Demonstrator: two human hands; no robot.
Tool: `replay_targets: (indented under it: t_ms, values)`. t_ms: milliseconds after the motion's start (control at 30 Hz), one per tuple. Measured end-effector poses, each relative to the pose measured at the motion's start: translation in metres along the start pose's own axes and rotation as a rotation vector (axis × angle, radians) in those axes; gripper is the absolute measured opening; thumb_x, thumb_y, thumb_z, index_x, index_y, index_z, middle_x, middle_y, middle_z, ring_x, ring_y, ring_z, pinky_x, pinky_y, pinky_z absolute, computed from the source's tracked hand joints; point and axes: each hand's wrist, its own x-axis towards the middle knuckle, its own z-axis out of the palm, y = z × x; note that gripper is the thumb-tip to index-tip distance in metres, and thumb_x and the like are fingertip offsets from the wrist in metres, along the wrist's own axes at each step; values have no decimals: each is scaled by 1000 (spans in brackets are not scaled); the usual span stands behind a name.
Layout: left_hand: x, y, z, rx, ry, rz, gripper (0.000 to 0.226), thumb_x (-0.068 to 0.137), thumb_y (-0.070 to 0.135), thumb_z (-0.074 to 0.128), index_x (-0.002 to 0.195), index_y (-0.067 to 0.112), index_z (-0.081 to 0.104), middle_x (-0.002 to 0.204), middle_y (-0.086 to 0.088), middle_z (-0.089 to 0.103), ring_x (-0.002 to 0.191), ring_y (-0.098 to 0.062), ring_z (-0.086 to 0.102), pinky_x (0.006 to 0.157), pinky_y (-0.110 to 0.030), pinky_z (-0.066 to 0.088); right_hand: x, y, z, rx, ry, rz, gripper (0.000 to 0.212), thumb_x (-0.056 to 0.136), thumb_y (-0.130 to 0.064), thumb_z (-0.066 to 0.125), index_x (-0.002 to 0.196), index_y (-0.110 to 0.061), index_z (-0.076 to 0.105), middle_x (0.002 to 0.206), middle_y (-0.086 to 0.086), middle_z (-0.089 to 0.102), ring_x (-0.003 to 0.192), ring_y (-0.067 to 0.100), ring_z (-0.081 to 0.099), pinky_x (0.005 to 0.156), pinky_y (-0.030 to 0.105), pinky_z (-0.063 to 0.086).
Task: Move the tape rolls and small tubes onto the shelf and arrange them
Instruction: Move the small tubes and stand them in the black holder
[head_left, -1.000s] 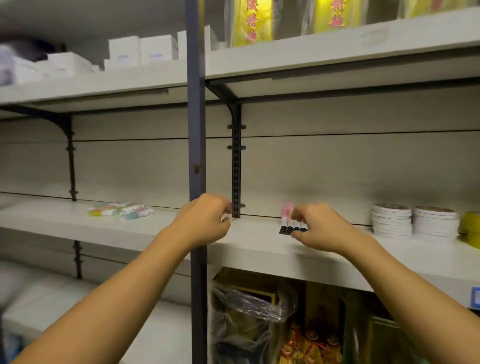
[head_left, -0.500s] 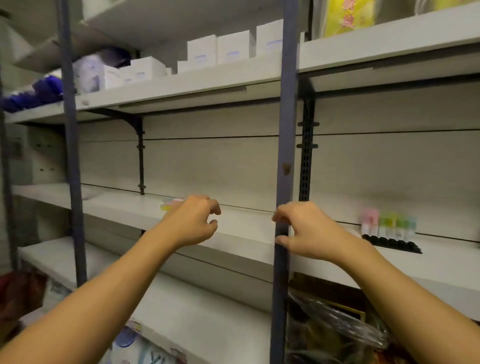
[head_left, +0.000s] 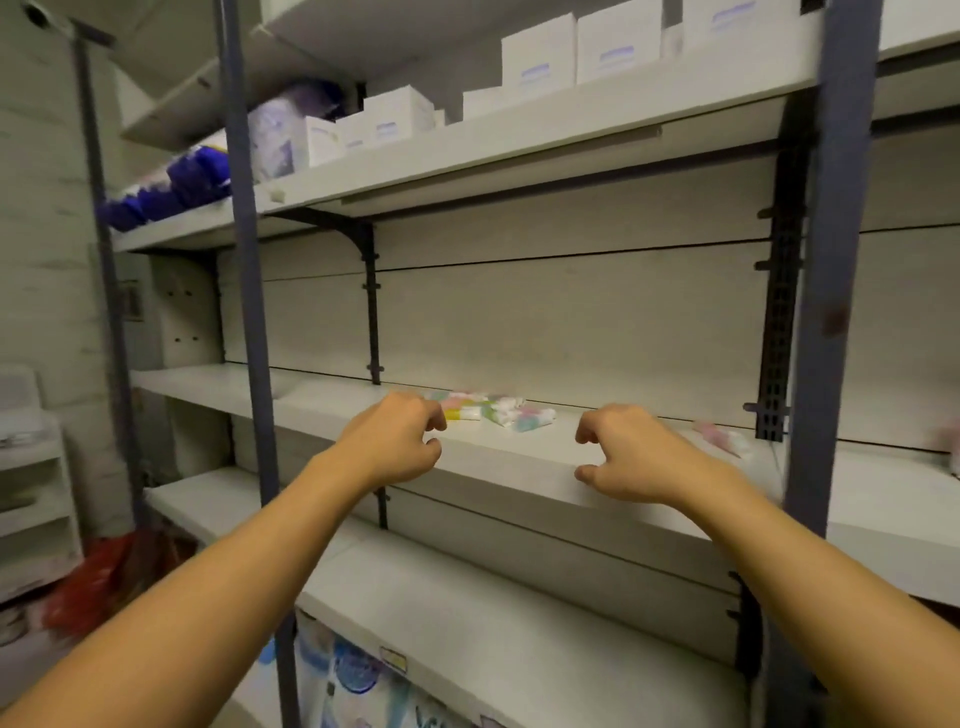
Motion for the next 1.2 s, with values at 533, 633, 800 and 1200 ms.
replay_targets:
  t_ms: [533,633,800,1200]
  values:
    - [133,-120,81,-34,-66,67,29,91,26,59,119,25,67,113,6,65,93,-11,60,84,-35,57,163,-19,74,66,77,50,28,83,-36,62,108,-24,66,106,-2,63,95,19,58,82,37,53]
    - [172,-146,89,-45,-82,49,27,90,24,59,115,24,69,107,7,65,90,-10,62,83,-36,58,209,-18,80,79,64,55,26,83,-35,64,106,-24,67,107,1,65,97,21,61,82,36,53]
    - [223,-184,104,-49,-108,71,25,92,18,57,114,23,69,105,7,65,89,-6,60,82,-25,54,267,-29,80,55,71,12,28,87,-33,64,112,-21,68,112,6,66,105,24,60,84,33,51]
    - [308,-209,155,-119,-188,223,26,93,17,63,114,29,69,107,7,64,90,-7,58,86,-29,55,310,-55,90,7,129,10,25,88,-36,65,108,-22,70,108,1,68,99,19,62,85,38,55]
